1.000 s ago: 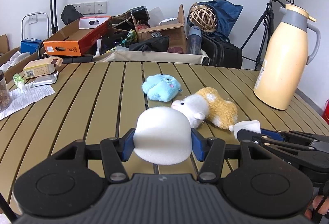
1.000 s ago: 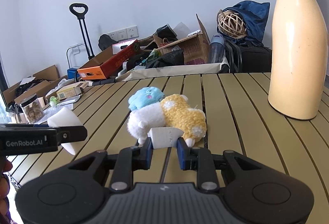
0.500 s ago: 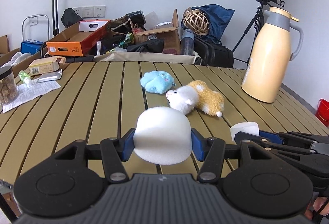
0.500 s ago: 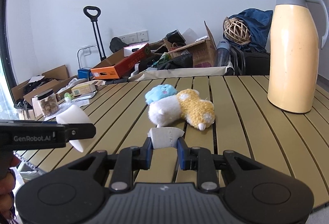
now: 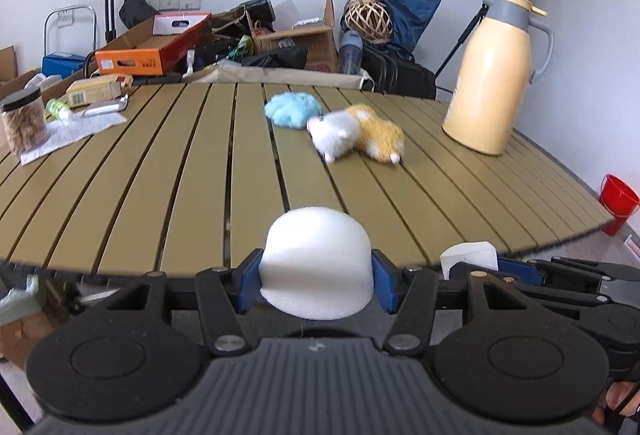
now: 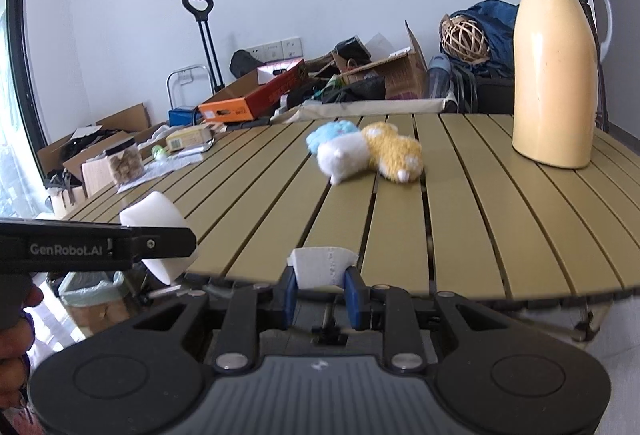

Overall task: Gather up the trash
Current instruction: 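Carry the foam piece and paper card with both tools over the black bin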

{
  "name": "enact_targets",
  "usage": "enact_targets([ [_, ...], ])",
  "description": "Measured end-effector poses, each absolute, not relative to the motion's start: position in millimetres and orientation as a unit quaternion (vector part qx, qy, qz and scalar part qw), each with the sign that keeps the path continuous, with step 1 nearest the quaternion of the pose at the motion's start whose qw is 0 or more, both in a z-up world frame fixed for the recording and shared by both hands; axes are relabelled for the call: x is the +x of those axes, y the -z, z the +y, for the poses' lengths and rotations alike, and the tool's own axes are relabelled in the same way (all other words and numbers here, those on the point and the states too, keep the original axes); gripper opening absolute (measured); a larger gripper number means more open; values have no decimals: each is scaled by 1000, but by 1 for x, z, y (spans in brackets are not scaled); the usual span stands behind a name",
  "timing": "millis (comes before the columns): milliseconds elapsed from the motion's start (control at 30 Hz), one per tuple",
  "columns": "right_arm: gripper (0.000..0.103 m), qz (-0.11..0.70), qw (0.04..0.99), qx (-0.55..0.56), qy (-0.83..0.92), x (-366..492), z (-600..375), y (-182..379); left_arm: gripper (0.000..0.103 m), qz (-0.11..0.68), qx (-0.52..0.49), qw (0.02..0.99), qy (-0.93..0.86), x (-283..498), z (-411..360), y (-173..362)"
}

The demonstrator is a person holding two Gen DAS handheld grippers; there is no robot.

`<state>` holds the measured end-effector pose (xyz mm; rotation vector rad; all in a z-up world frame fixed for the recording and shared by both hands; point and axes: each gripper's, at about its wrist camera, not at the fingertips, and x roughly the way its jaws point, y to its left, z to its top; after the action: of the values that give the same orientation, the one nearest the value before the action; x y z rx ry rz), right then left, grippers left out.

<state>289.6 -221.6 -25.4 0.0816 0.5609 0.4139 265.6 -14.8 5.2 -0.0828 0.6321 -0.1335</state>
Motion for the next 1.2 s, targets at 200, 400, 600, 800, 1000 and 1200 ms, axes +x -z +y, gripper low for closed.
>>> enact_targets([
  [200, 24, 304, 929, 43, -205, 254, -222, 41, 56, 340, -39, 938, 61, 230, -9, 12],
  [400, 24, 340, 916, 36, -210, 217, -214, 62, 56, 366, -38, 928, 52, 201, -2, 29],
  [600, 24, 366, 906, 29, -212, 188, -209, 80, 56, 388, -36, 920, 45, 177, 2, 47],
  [800, 24, 397, 893, 19, -210, 173, -205, 101, 56, 414, -32, 909, 35, 165, 9, 67],
  [1000, 24, 426, 882, 16, -202, 170, -204, 121, 56, 443, -32, 895, 24, 161, 14, 91],
  [1200, 24, 449, 872, 15, -195, 173, -202, 137, 56, 471, -34, 881, 17, 161, 18, 116],
])
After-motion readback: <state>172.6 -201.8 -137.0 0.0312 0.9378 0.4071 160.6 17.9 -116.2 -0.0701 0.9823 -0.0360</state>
